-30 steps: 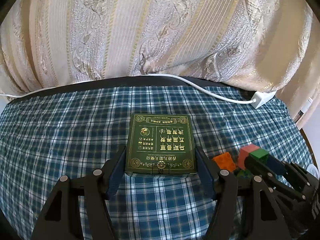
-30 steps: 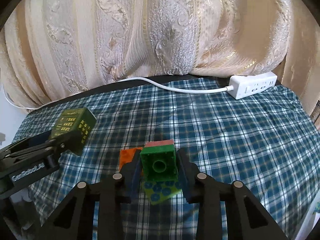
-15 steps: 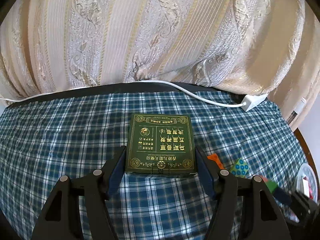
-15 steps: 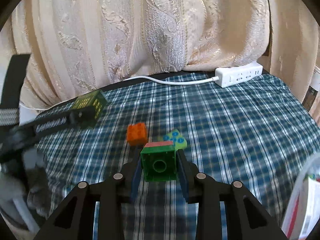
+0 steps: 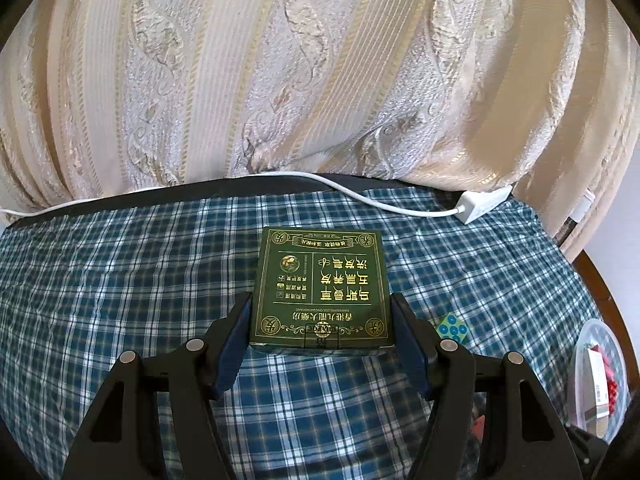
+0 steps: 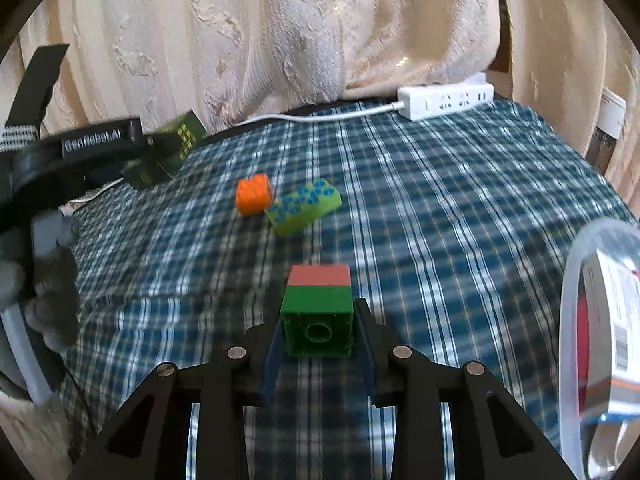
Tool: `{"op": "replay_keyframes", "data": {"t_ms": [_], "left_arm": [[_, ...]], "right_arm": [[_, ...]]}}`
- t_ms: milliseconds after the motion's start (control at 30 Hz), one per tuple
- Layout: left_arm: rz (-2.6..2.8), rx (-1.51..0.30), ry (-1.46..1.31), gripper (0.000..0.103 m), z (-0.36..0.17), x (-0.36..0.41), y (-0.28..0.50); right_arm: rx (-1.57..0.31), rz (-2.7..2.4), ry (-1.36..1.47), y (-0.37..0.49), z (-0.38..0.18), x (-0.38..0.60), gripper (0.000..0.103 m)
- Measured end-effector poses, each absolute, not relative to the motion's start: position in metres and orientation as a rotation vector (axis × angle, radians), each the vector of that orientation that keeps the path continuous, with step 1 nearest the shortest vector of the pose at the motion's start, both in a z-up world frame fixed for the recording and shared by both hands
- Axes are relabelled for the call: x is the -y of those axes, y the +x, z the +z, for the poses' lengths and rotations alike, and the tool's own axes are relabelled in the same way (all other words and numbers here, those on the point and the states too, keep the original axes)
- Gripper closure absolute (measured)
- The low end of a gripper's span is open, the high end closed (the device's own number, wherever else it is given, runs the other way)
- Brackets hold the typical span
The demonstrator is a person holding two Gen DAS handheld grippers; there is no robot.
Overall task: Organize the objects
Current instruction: 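Lift the green-pink brick stack with the right gripper toward the clear bowl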
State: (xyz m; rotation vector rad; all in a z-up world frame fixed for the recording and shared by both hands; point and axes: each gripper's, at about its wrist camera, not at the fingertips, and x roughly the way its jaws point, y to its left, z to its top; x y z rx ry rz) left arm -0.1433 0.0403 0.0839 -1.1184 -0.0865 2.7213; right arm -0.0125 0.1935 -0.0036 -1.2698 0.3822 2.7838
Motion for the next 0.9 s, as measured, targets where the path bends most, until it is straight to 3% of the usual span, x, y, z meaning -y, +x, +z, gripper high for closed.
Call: {"op": "replay_keyframes", "data": {"t_ms": [367, 600, 833, 900], "left_arm": [[2.702, 0.075, -1.084, 0.036, 0.092, -0.047, -0.134], [2.694, 0.075, -1.067, 0.036, 0.096, -0.048, -0.13], [2.689, 0.076, -1.051, 0.036, 0.1, -0.049, -0.127], [2.689, 0.076, -1.046, 0.036, 0.101, -0.049, -0.126]], "right_arm": [[-0.353, 2.76, -1.271, -0.01, -0.006, -0.191, 0.067], [-0.334, 2.747, -1.27, -0.017, -0.008, -0.188, 0.055], [-0.313, 2.734, -1.272, -0.022, -0.008, -0.185, 0.055], [-0.309, 2.735, -1.274, -0.022, -0.008, -0.185, 0.065]]}}
